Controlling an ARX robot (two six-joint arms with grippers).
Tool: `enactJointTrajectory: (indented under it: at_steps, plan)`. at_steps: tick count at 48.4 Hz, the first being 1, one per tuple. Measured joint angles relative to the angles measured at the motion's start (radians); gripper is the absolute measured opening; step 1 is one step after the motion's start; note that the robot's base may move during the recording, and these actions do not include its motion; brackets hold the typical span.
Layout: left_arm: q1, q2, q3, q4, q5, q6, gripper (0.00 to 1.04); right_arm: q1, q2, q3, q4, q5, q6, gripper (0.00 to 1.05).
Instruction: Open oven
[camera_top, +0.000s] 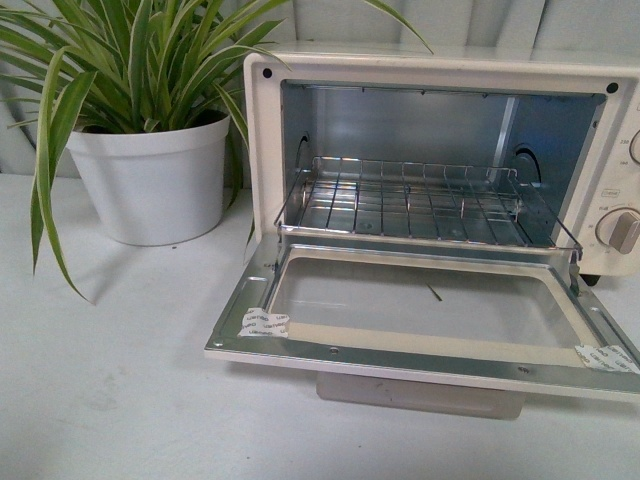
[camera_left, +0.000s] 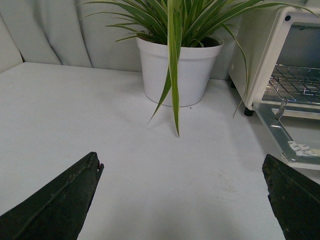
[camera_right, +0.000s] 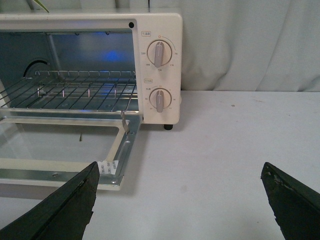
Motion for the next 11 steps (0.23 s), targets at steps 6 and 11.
enactJointTrajectory:
  at_steps: [6,11]
  plan:
    - [0.0,0.0,0.0,0.0,0.0,0.0,0.98,0.0,0.0,0.0,0.0,0.0,0.0,0.95]
    - [0.0,0.0,0.0,0.0,0.0,0.0,0.98,0.0,0.0,0.0,0.0,0.0,0.0,0.95]
